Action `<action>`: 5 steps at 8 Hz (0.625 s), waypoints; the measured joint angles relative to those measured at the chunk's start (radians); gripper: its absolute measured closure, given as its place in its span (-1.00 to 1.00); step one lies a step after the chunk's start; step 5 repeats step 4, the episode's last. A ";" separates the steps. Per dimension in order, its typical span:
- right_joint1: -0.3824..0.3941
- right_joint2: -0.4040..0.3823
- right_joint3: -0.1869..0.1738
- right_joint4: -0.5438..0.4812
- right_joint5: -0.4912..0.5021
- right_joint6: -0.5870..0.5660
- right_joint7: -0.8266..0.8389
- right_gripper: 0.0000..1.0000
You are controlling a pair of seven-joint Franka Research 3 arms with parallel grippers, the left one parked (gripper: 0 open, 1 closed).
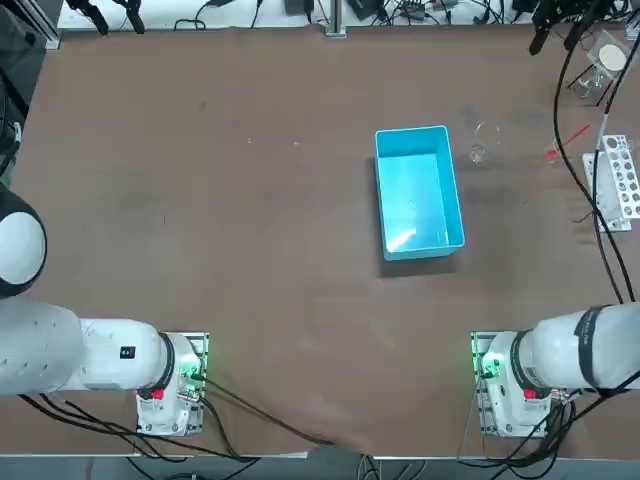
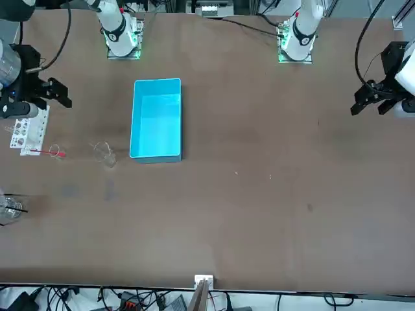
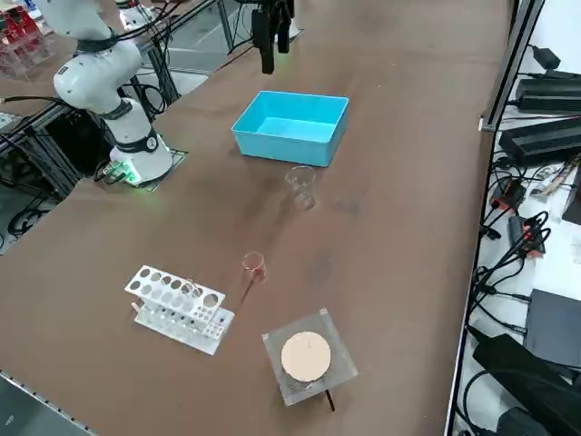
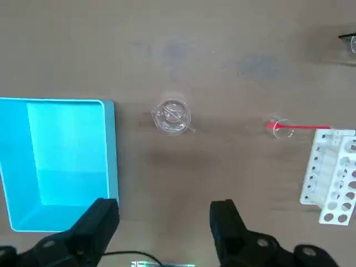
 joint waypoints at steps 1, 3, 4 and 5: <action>0.000 -0.022 -0.007 -0.020 0.000 0.015 -0.001 -1.00; 0.001 -0.071 -0.010 -0.074 0.000 0.035 -0.001 -1.00; 0.001 -0.084 -0.010 -0.086 0.000 0.036 -0.001 -1.00; 0.001 -0.084 -0.010 -0.086 0.000 0.036 -0.001 -1.00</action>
